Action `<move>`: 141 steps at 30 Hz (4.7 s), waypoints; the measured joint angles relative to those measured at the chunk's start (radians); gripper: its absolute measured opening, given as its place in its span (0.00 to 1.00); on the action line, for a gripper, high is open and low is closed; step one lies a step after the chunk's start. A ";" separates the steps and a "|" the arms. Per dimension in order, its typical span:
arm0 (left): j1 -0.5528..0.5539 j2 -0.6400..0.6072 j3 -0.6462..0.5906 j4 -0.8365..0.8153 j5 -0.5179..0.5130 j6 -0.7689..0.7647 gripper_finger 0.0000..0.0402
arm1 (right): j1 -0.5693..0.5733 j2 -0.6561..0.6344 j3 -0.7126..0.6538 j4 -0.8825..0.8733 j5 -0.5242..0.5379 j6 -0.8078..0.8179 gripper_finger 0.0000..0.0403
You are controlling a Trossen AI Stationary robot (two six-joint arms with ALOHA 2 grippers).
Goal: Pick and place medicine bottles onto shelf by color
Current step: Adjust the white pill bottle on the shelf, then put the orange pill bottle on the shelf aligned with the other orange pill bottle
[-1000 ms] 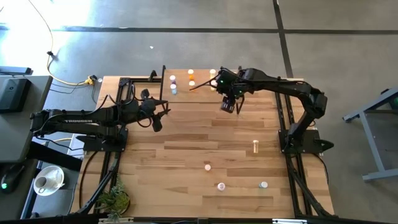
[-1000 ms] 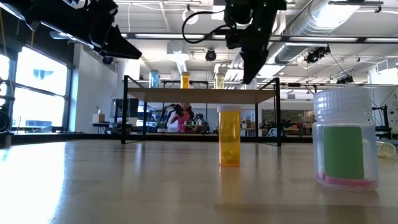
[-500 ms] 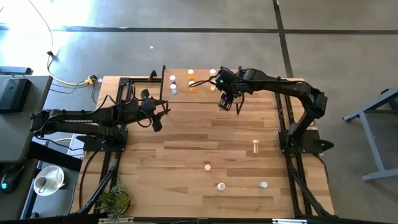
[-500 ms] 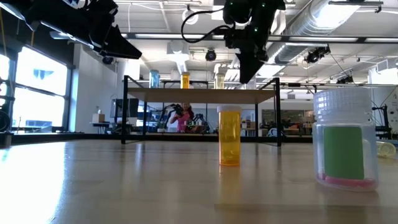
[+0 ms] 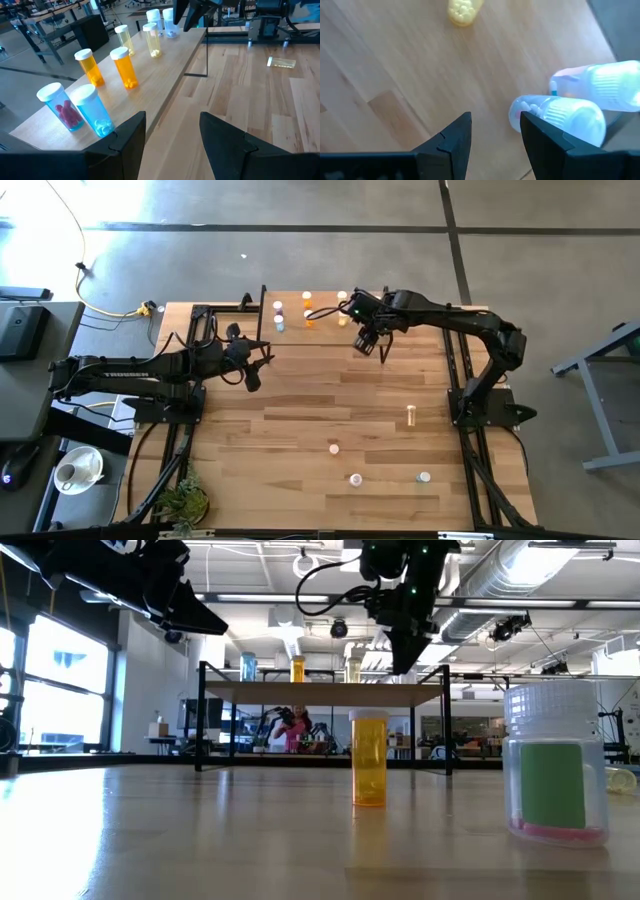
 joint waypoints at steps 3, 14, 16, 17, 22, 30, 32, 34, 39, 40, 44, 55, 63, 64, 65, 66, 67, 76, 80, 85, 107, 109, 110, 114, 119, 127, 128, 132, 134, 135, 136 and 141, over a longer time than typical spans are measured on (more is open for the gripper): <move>0.000 0.000 0.000 0.000 0.000 -0.001 0.43 | 0.000 0.000 0.000 0.000 0.012 -0.001 0.40; 0.000 0.000 0.000 0.000 0.000 0.000 0.43 | 0.043 -0.022 0.000 -0.011 -0.067 0.060 0.40; 0.000 0.000 0.000 0.000 0.000 0.000 0.43 | 0.069 -0.028 0.000 -0.010 -0.080 0.068 0.40; 0.000 0.000 0.000 0.000 0.000 0.000 0.43 | 0.084 -0.028 0.000 -0.010 -0.084 0.070 0.40; -0.001 0.000 0.000 -0.009 0.021 -0.005 0.43 | 0.145 -0.028 0.000 0.002 -0.138 0.057 0.40; -0.001 0.000 0.000 -0.070 0.100 -0.152 0.43 | 0.209 -0.027 0.000 0.066 -0.357 -0.138 0.40; -0.001 0.000 0.000 -0.078 0.118 -0.174 0.43 | 0.222 -0.026 0.000 0.085 -0.400 -0.180 0.40; -0.002 0.000 0.000 -0.090 0.128 -0.191 0.43 | 0.236 -0.026 0.000 0.102 -0.448 -0.224 0.40; -0.002 0.000 0.000 -0.116 0.129 -0.228 0.43 | 0.286 -0.024 -0.060 0.174 -0.507 -0.287 0.40; -0.002 0.000 0.000 -0.116 0.128 -0.234 0.43 | 0.297 -0.025 -0.072 0.188 -0.507 -0.290 0.40; -0.002 0.000 0.000 -0.112 0.129 -0.246 0.43 | 0.347 -0.024 -0.137 0.252 -0.506 -0.303 0.40; -0.002 0.000 0.000 -0.113 0.129 -0.265 0.43 | 0.512 -0.024 -0.346 0.600 -0.557 -0.316 0.40; -0.002 0.000 0.000 -0.112 0.132 -0.289 0.43 | 0.628 -0.025 -0.412 0.831 -0.500 -0.251 0.40; -0.002 0.000 0.000 -0.112 0.139 -0.289 0.43 | 0.640 -0.025 -0.417 0.843 -0.489 -0.249 0.40; -0.002 0.000 0.000 -0.112 0.149 -0.290 0.43 | 0.651 -0.025 -0.423 0.852 -0.479 -0.248 0.40; -0.002 0.000 0.000 -0.112 0.158 -0.292 0.43 | 0.661 -0.025 -0.427 0.862 -0.475 -0.247 0.40; -0.002 0.000 0.000 -0.112 0.167 -0.292 0.43 | 0.670 -0.025 -0.429 0.871 -0.473 -0.247 0.40; -0.002 0.000 0.000 -0.110 0.179 -0.293 0.43 | 0.711 0.018 -0.493 1.046 -0.444 -0.271 0.41; -0.002 0.000 0.000 -0.109 0.179 -0.292 0.43 | 0.715 0.046 -0.502 1.045 -0.367 -0.277 0.41; -0.002 0.000 0.000 -0.111 0.176 -0.292 0.43 | 0.715 0.076 -0.502 1.046 -0.369 -0.274 0.40; -0.002 0.000 0.000 -0.111 0.172 -0.289 0.43 | 0.684 0.100 -0.510 1.001 -0.371 -0.244 0.40; -0.002 0.000 0.000 -0.111 0.172 -0.289 0.43 | 0.684 0.100 -0.510 0.999 -0.372 -0.241 0.40; -0.002 0.000 0.000 -0.111 0.172 -0.289 0.43 | 0.684 0.100 -0.510 0.999 -0.381 -0.239 0.40; -0.002 0.000 0.000 -0.111 0.172 -0.289 0.43 | 0.685 0.100 -0.510 1.000 -0.394 -0.236 0.40; -0.002 0.000 0.000 -0.111 0.172 -0.290 0.43 | 0.674 0.103 -0.510 1.001 -0.394 -0.225 0.40; -0.001 0.000 0.000 -0.112 0.173 -0.290 0.43 | 0.674 0.159 -0.510 1.020 -0.394 -0.226 0.40; -0.001 0.000 0.000 -0.112 0.172 -0.290 0.43 | 0.674 0.159 -0.510 1.021 -0.394 -0.226 0.40; -0.001 0.000 0.000 -0.112 0.172 -0.288 0.43 | 0.674 0.159 -0.510 1.032 -0.394 -0.225 0.40; -0.001 0.000 0.000 -0.112 0.171 -0.288 0.43 | 0.674 0.159 -0.510 1.038 -0.394 -0.227 0.40; -0.002 0.000 0.000 -0.112 0.171 -0.288 0.43 | 0.674 0.159 -0.510 1.039 -0.394 -0.227 0.40; -0.001 0.000 0.000 -0.112 0.171 -0.288 0.43 | 0.674 0.159 -0.510 1.042 -0.394 -0.227 0.40; -0.001 0.000 0.000 -0.112 0.171 -0.288 0.43 | 0.674 0.158 -0.510 1.043 -0.394 -0.222 0.38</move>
